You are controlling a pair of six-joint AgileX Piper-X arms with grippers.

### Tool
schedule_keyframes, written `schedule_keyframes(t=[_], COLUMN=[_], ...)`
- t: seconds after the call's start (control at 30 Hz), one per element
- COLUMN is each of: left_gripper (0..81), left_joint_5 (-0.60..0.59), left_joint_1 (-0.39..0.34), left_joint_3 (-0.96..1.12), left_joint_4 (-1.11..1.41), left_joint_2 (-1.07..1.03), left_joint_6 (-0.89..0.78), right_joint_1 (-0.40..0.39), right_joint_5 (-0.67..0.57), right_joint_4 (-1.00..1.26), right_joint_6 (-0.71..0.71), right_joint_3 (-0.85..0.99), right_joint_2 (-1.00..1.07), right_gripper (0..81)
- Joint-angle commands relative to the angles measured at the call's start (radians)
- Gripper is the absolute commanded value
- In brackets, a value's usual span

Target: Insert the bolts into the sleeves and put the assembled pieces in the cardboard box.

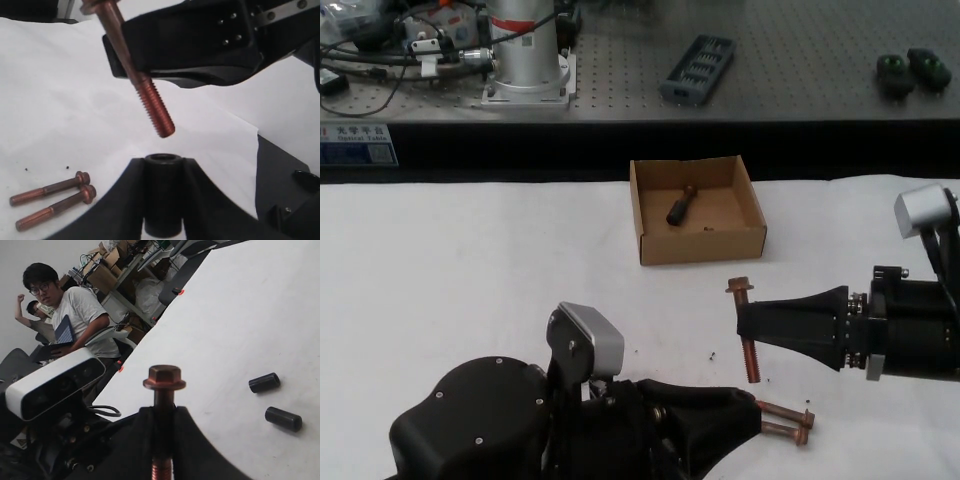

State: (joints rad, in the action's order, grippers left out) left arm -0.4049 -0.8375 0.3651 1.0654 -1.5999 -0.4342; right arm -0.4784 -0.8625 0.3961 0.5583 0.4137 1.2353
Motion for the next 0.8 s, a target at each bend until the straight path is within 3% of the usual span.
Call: schedule_keyframes(t=[0.0, 0.77], left_gripper=[0.6, 0.6], left_joint_5=[-0.011, -0.026], left_joint_1=[-0.004, 0.001], left_joint_3=[0.010, 0.023], left_joint_4=[0.037, 0.037], left_joint_2=[-0.002, -0.002], left_joint_6=[-0.017, -0.068], right_joint_1=[-0.001, -0.001], right_joint_5=[-0.028, -0.053], right_joint_4=[0.022, 0.022], right_joint_6=[0.009, 0.025], right_joint_3=[0.004, 0.004], right_joint_2=[0.003, 0.003], right_gripper=[4.3, 4.3])
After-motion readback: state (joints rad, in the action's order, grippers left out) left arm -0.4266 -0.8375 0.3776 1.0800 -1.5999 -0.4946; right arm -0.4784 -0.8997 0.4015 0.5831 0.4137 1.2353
